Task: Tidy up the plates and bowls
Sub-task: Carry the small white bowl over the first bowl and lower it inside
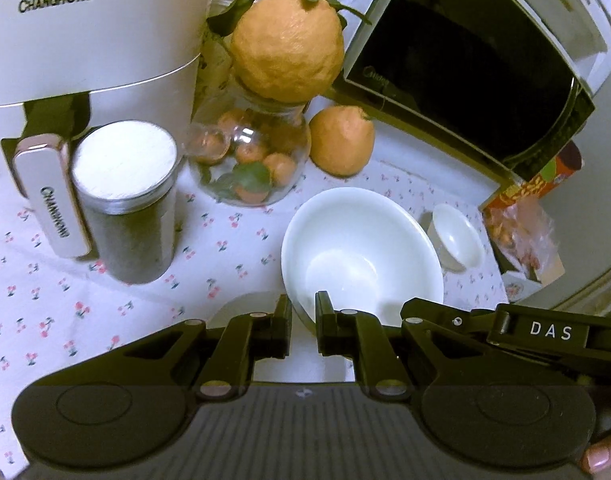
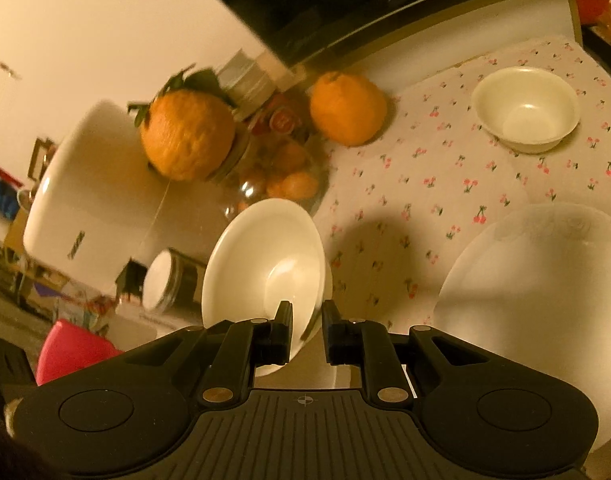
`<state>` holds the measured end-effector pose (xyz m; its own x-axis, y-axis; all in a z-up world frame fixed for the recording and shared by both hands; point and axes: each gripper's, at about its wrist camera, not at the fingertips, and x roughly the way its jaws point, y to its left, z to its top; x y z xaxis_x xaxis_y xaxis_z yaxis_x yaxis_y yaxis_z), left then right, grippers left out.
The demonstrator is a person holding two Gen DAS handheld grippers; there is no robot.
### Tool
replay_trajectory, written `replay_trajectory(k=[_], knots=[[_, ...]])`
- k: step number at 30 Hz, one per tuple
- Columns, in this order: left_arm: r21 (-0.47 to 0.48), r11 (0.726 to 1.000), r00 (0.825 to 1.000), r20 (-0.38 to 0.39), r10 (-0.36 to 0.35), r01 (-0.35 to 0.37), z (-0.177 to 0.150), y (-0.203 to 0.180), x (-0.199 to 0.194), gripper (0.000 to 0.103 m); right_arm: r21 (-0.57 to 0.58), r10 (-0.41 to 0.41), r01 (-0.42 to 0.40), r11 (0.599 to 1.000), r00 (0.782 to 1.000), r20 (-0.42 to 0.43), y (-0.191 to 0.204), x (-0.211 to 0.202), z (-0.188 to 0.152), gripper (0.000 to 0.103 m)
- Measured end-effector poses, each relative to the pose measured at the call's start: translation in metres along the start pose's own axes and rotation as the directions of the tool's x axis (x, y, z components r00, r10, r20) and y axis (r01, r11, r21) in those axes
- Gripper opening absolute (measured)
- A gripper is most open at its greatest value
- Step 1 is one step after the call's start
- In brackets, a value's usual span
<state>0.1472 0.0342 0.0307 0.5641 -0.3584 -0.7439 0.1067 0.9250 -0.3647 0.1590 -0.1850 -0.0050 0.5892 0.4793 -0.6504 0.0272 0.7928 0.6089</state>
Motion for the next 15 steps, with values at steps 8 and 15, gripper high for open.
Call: replay_trajectory(k=[8,15], knots=[[0.032,0.999,0.999,-0.03,0.036,-0.035,-0.012,0.012,-0.007,0.011,-0.047,-0.013,0.01,0.999,0.998,-0.059,0.014,0.008,-0.018,0.017],[0.061,0.996,0.995,-0.071,0.072,-0.068,-0.019,0.021,-0.007,0.012,-0.055,-0.02,0.014,0.998,0.994,-0.11,0.02,0.018,-0.03,0.017]])
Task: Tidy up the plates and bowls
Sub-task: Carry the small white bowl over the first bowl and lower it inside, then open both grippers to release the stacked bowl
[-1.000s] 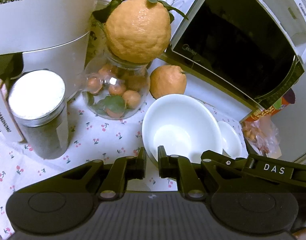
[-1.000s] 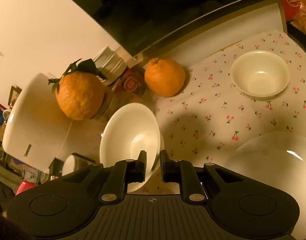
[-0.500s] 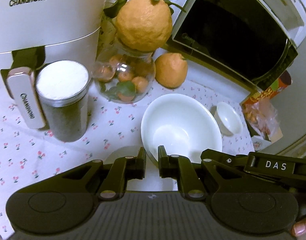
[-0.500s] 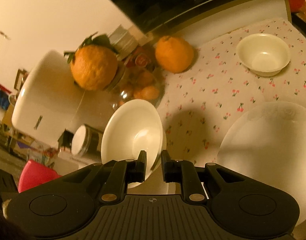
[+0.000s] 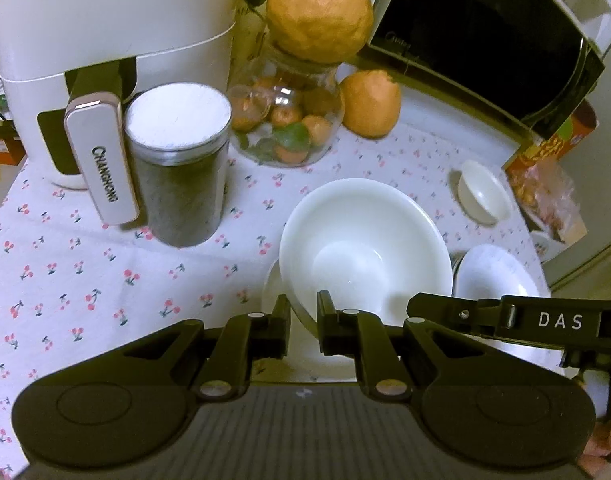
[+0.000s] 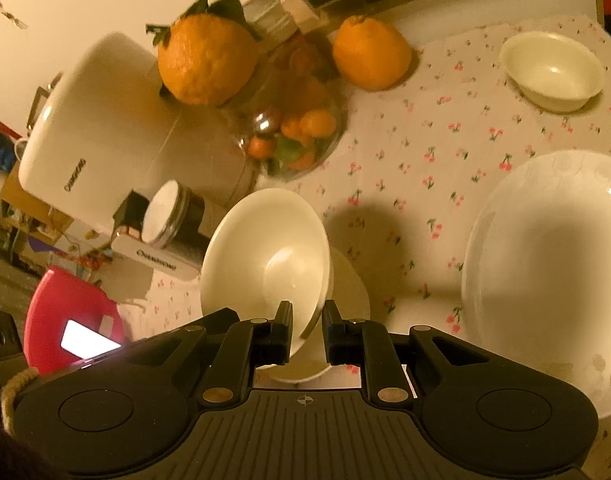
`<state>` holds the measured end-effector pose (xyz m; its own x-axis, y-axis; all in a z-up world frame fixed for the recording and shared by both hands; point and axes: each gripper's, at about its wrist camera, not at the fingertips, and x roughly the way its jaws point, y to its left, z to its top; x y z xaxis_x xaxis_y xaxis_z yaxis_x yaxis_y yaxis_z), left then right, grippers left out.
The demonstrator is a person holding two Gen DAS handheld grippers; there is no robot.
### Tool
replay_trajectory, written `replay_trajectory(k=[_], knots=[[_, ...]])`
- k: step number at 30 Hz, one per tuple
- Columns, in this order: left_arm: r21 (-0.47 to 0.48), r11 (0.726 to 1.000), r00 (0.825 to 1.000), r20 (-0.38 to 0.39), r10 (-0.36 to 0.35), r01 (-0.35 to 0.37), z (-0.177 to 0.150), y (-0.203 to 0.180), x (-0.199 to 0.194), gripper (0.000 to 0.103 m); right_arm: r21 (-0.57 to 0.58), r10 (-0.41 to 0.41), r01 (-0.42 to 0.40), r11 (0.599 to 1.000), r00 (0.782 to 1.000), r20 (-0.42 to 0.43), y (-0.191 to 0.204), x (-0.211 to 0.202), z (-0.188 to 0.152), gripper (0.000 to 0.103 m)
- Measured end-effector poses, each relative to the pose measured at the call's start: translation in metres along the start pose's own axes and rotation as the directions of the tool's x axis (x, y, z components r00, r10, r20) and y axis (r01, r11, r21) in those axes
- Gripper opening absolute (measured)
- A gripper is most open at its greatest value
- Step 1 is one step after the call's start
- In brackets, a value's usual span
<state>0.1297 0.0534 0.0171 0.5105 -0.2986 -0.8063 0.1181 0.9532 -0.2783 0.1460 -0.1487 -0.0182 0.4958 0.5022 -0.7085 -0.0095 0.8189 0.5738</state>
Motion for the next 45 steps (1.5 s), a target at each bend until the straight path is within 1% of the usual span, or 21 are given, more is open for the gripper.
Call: replay_trajectory(k=[11,25,33,37,41,45], knots=[[0.078,0.995,0.996,-0.052,0.067,-0.063,-0.005,0.001,0.008,0.014,-0.03,-0.034,0.032,0.999,0.998,-0.06,0.004,0.017,-0.011,0.017],[0.111,0.99,0.992,-0.078,0.095,-0.086,-0.009,-0.001,0.018,0.016,-0.033,-0.052,0.049,0.998,0.996,-0.078,0.002,0.023,-0.013,0.018],[0.104,0.991,0.991,-0.096,0.089,-0.079,-0.009,0.0,0.022,0.018,-0.051,-0.058,0.055,0.997,0.995,-0.078,0.004,0.022,-0.012,0.019],[0.111,0.991,0.991,-0.099,0.092,-0.081,-0.009,-0.001,0.023,0.018,-0.043,-0.056,0.053,0.998,0.995,-0.077,0.003,0.02,-0.011,0.024],[0.115,0.99,0.99,-0.107,0.093,-0.081,-0.01,-0.001,0.025,0.018,-0.049,-0.069,0.066,0.997,0.996,-0.059,0.004,0.016,-0.009,0.029],[0.116,0.99,0.99,-0.11,0.09,-0.077,-0.01,-0.001,0.025,0.019,-0.044,-0.071,0.069,0.997,0.996,-0.045,0.001,0.012,-0.006,0.032]])
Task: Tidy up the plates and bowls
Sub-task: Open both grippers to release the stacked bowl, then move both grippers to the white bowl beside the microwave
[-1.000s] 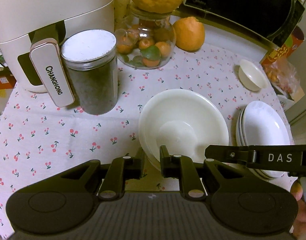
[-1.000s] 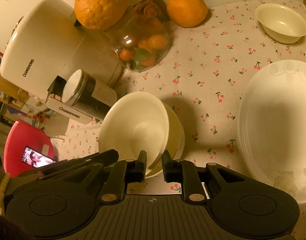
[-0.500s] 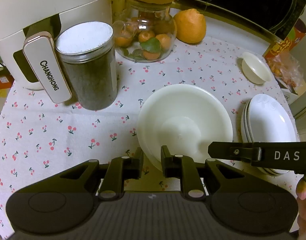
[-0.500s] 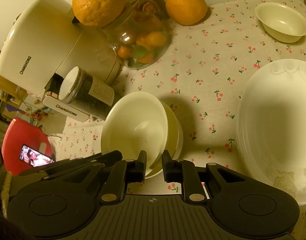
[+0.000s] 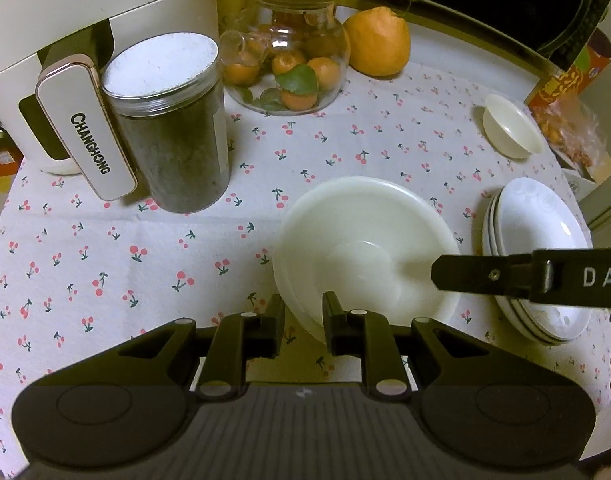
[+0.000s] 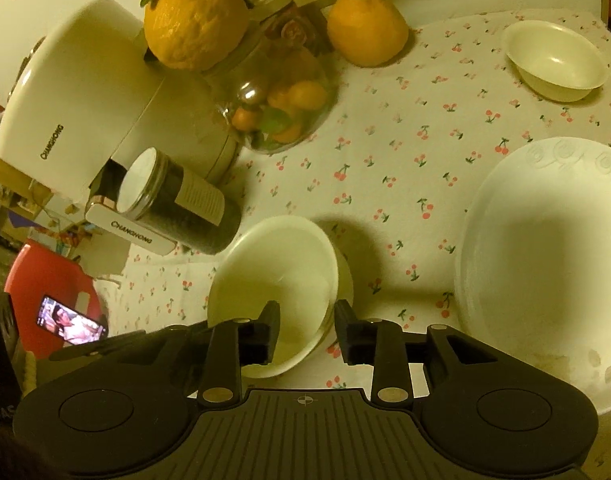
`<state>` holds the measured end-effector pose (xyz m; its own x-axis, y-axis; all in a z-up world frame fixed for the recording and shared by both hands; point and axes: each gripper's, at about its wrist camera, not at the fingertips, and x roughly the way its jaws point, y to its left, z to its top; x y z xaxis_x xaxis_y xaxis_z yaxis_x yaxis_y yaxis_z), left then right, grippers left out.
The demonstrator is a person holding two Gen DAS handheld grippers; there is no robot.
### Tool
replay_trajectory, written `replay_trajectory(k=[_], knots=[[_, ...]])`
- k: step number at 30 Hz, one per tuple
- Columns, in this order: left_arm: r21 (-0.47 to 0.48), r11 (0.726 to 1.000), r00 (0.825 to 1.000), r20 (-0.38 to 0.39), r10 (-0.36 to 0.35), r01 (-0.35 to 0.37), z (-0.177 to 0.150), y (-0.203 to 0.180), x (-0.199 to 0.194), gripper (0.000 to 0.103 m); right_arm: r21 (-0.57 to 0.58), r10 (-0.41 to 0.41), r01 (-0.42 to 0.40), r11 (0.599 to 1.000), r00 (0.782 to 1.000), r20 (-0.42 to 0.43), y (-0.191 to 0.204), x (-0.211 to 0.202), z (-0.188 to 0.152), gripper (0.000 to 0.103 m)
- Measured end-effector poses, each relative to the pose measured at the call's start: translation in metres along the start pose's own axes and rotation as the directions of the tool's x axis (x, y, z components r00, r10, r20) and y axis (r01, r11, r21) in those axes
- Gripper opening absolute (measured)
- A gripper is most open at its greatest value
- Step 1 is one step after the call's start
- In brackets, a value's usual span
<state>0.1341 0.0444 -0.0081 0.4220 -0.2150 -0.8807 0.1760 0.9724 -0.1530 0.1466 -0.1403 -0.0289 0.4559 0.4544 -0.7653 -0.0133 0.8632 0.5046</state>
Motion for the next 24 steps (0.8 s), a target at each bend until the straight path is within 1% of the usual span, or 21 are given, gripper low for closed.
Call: replay_trajectory(k=[4,6,7,8,9,10,11,12,14,16,18,19,21,24], knots=[[0.004,1.0,1.0,0.0,0.003,-0.003,0.0,-0.001,0.0,0.026,0.005,-0.003,0.003,1.0,1.0,0.009,-0.002,-0.002,0.002,0.036],[-0.001,1.0,1.0,-0.006,0.0,0.0,0.0,-0.001,0.0,0.036,0.006,-0.002,0.002,1.0,1.0,0.009,-0.003,-0.003,0.003,0.039],[-0.004,1.0,1.0,-0.007,-0.004,0.004,0.0,-0.001,0.0,0.039,0.008,-0.002,0.002,1.0,1.0,0.009,-0.003,-0.003,0.003,0.044],[-0.006,1.0,1.0,-0.007,-0.007,0.007,0.0,-0.001,0.0,0.045,0.009,-0.002,0.002,1.0,1.0,0.012,-0.003,-0.004,0.003,0.05],[-0.007,1.0,1.0,-0.005,-0.008,0.008,0.0,-0.001,-0.001,0.051,0.009,-0.002,0.002,1.0,1.0,0.017,-0.003,-0.005,0.003,0.053],[-0.007,1.0,1.0,-0.002,-0.008,0.008,0.001,-0.001,-0.002,0.054,0.007,-0.004,0.003,1.0,1.0,0.023,-0.003,-0.007,0.003,0.056],[-0.006,1.0,1.0,0.001,-0.008,0.008,0.001,-0.001,-0.002,0.061,0.003,-0.006,0.006,1.0,1.0,0.03,-0.003,-0.008,0.004,0.061],[-0.006,1.0,1.0,0.002,-0.005,0.005,0.002,-0.002,-0.003,0.067,0.001,-0.01,0.009,1.0,0.999,0.036,-0.003,-0.009,0.005,0.063],[-0.004,1.0,1.0,0.004,0.002,-0.002,0.003,-0.003,-0.005,0.072,-0.002,-0.016,0.016,1.0,0.999,0.05,-0.004,-0.013,0.006,0.071],[-0.004,1.0,1.0,0.01,0.006,-0.006,0.005,-0.004,-0.007,0.079,-0.005,-0.02,0.02,1.0,0.998,0.064,-0.006,-0.016,0.008,0.075],[-0.003,1.0,1.0,0.022,0.01,-0.01,0.006,-0.006,-0.009,0.087,-0.005,-0.024,0.024,1.0,0.997,0.078,-0.009,-0.019,0.01,0.082],[-0.002,1.0,1.0,0.029,0.012,-0.012,0.006,-0.007,-0.011,0.089,-0.003,-0.027,0.027,1.0,0.996,0.087,-0.011,-0.021,0.011,0.086],[0.004,1.0,0.999,0.044,0.015,-0.016,0.008,-0.009,-0.012,0.096,-0.004,-0.039,0.04,0.999,0.993,0.111,-0.015,-0.026,0.012,0.089],[0.026,1.0,0.997,0.076,0.014,-0.016,0.009,-0.016,-0.015,0.1,-0.013,-0.069,0.072,0.997,0.988,0.139,-0.021,-0.031,0.016,0.093]])
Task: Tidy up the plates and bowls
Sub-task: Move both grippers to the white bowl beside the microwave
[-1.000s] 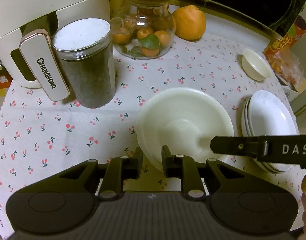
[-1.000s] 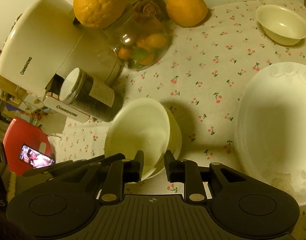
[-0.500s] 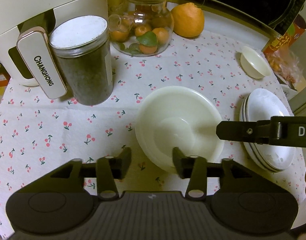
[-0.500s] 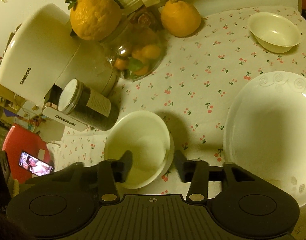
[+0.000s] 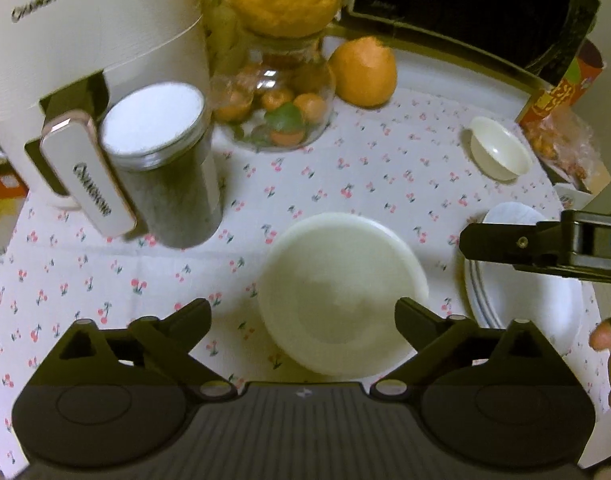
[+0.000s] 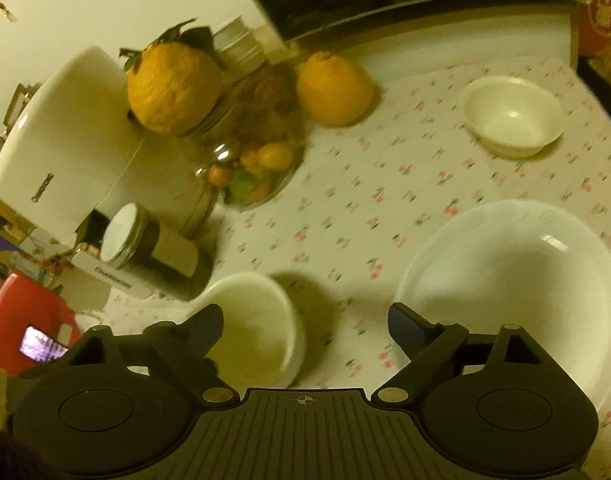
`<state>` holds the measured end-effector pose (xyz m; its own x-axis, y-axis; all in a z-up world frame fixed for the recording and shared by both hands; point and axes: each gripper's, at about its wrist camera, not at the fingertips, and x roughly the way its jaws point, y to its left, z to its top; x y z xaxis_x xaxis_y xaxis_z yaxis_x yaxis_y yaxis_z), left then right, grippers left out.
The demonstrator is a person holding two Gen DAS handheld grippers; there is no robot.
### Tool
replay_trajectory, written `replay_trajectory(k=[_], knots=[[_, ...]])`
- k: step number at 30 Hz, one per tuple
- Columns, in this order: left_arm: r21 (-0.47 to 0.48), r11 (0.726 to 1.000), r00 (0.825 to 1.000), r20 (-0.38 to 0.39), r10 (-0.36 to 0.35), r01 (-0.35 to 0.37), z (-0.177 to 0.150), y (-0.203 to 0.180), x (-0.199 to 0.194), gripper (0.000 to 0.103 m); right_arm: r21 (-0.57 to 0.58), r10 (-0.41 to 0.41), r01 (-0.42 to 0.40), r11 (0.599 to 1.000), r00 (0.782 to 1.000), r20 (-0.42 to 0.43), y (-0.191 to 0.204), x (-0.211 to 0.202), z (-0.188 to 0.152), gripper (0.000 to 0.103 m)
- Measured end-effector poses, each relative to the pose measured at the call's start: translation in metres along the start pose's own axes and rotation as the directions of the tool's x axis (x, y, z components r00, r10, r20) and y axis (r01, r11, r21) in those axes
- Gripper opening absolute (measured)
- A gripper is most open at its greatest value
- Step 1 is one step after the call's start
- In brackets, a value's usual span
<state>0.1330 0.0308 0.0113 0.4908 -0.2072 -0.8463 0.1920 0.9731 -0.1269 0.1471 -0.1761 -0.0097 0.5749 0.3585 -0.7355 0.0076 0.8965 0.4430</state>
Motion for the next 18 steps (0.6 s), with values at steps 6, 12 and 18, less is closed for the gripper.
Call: replay_trajectory(k=[6,12,18], knots=[[0.034,0.999,1.0,0.014,0.015,-0.016,0.003,-0.017,0.004,0.102,0.008,-0.041,0.041,0.999,0.998,0.043,-0.022,-0.008,0.007,0.095],[0.026,1.0,0.999,0.034,0.007,-0.008,0.011,-0.031,0.008,0.102,0.04,-0.082,0.079,0.996,0.993,0.084,-0.051,-0.019,0.015,0.095],[0.016,1.0,0.998,0.055,-0.008,0.007,0.019,-0.05,0.016,0.102,0.089,-0.124,0.114,0.989,0.987,0.107,-0.08,-0.026,0.022,0.095]])
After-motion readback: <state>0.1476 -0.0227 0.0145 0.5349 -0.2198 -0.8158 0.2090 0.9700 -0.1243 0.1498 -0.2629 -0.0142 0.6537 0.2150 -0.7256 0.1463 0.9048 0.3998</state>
